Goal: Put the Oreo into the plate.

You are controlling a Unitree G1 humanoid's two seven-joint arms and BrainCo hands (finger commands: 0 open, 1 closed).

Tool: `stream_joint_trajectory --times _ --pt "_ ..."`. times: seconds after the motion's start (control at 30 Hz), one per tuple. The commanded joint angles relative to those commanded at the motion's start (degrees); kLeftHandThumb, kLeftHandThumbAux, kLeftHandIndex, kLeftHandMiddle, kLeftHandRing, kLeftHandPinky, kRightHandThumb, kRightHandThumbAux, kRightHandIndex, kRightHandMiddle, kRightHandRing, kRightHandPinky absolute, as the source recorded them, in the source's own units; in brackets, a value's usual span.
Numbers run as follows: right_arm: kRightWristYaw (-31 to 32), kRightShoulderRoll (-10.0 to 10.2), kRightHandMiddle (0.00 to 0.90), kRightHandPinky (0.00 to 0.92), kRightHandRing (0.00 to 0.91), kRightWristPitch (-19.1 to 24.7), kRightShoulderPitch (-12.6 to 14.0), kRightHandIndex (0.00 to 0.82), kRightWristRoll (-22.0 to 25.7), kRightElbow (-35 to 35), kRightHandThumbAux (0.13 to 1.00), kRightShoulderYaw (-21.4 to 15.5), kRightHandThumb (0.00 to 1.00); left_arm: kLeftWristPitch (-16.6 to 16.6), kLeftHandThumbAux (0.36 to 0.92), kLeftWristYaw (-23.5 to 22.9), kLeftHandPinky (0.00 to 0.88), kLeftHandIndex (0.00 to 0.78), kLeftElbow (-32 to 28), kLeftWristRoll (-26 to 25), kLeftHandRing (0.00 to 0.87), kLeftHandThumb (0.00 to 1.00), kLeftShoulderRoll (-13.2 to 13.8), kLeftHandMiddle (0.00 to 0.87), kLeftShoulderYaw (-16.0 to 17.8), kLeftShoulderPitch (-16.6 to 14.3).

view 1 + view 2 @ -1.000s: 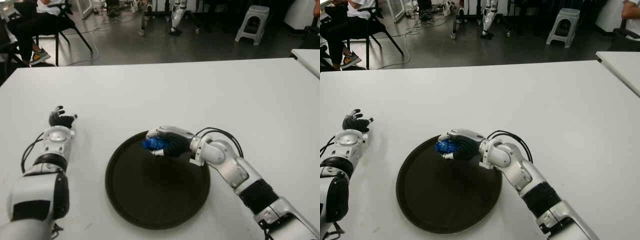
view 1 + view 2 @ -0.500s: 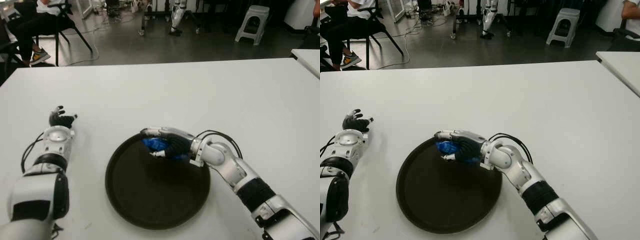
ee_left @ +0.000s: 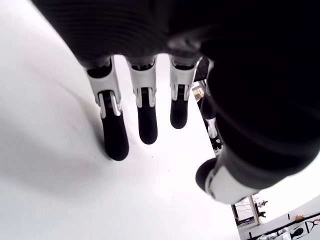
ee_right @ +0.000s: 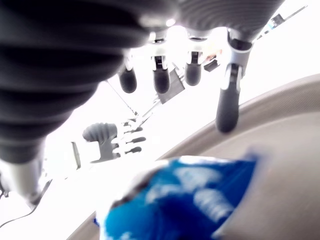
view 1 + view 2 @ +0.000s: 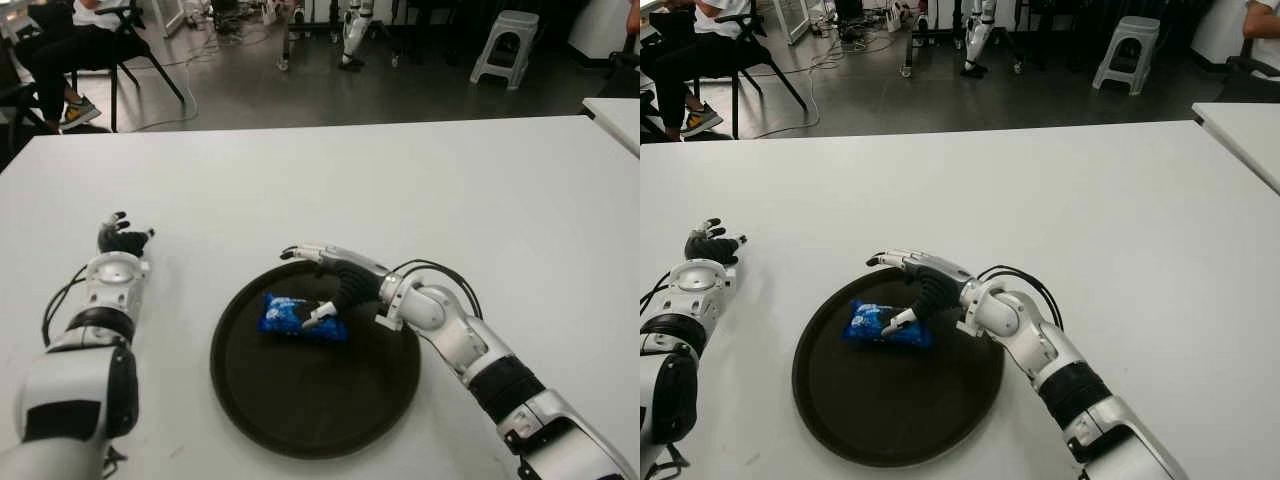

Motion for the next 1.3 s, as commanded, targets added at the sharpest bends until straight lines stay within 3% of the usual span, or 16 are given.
stream_joint_trajectory --times 0.47,1.03,1.3 --pt "1.5 0.2 0.000 0.032 0.000 3.0 -0.9 0.000 -0.1 0.5 0.560 0.3 0.000 0.1 0.775 -0.1 0.189 0.092 0.1 -0.2 0.170 0.327 0.1 0.143 0.2 -0.1" --pt "0.1 0.0 0.000 0.069 0.000 4.0 -1.9 0.000 -1.0 2.3 0.571 -0.5 0.000 0.1 0.797 -0.2 0.158 0.084 0.1 0.0 0.142 0.341 0.0 0.122 -0.1 -0.1" --pt "-1.1 -3.9 0.000 0.057 0.000 1.1 -8.1 0.000 1.7 11.2 0.578 -6.1 0.000 0.1 0.775 0.1 0.148 0.081 0.0 0.2 0.140 0.322 -0.1 0.118 -0.3 0.0"
